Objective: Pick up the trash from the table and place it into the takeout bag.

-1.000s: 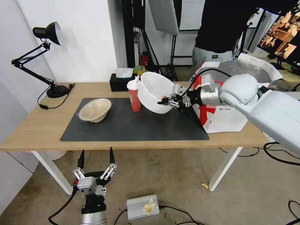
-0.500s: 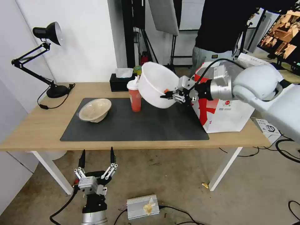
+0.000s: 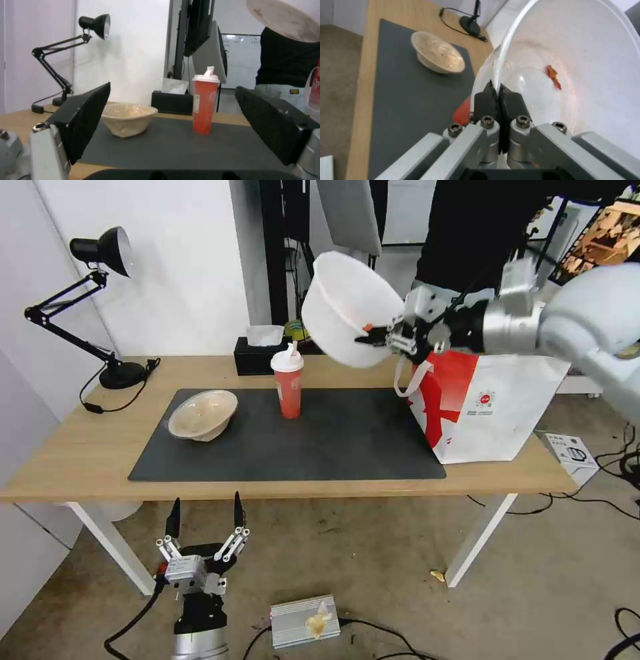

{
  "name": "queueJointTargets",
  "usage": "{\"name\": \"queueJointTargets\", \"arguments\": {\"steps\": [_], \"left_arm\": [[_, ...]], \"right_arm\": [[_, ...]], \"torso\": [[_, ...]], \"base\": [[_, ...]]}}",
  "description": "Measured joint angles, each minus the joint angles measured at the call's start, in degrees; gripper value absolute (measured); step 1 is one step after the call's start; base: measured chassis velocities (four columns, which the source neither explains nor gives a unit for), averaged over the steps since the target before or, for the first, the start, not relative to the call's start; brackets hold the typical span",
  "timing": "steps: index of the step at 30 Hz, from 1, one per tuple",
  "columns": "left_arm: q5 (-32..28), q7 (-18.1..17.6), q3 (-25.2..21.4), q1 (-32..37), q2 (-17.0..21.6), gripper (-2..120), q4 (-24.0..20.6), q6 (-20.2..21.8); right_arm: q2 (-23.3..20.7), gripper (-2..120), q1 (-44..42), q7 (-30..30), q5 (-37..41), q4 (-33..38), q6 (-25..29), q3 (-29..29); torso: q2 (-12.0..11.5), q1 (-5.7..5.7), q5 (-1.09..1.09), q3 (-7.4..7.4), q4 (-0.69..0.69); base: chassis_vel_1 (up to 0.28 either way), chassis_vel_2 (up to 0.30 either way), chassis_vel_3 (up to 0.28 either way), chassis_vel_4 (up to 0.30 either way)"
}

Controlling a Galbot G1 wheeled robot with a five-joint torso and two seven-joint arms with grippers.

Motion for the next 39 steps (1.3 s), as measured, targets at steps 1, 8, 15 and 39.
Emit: {"name": "queueJointTargets", "arguments": {"steps": [1, 8, 15, 39], "left_arm": [[0.0, 0.0, 0.0, 0.0, 0.0, 100, 0.0, 0.0], [0.0, -0.1, -0.4, 0.4, 0.0, 100, -0.5, 0.0], [0.0, -0.1, -0.4, 0.4, 0.0, 100, -0.8, 0.0], [-0.2, -0.1, -0.7, 0.6, 0.3, 100, -0.7, -0.2]], "right_arm": [[0.1, 0, 0.4, -0.1, 0.0, -0.4, 0.0, -0.2], [1.6, 0, 5.4, -0.6, -1.1, -5.9, 0.4, -2.6], [1.8, 0, 6.4, -1.3, -2.5, -9.9, 0.7, -2.7], [-5.6, 0, -3.6, -2.6, -7.6, -17.9, 3.1, 9.2]], "torso": [[0.0, 0.0, 0.0, 0.0, 0.0], [0.0, 0.0, 0.0, 0.0, 0.01], [0.0, 0.0, 0.0, 0.0, 0.01], [0.0, 0.0, 0.01, 0.0, -0.01]], "base": [[0.0, 0.0, 0.0, 0.0], [0.0, 0.0, 0.0, 0.0], [0.0, 0.0, 0.0, 0.0], [0.0, 0.0, 0.0, 0.0]]}}
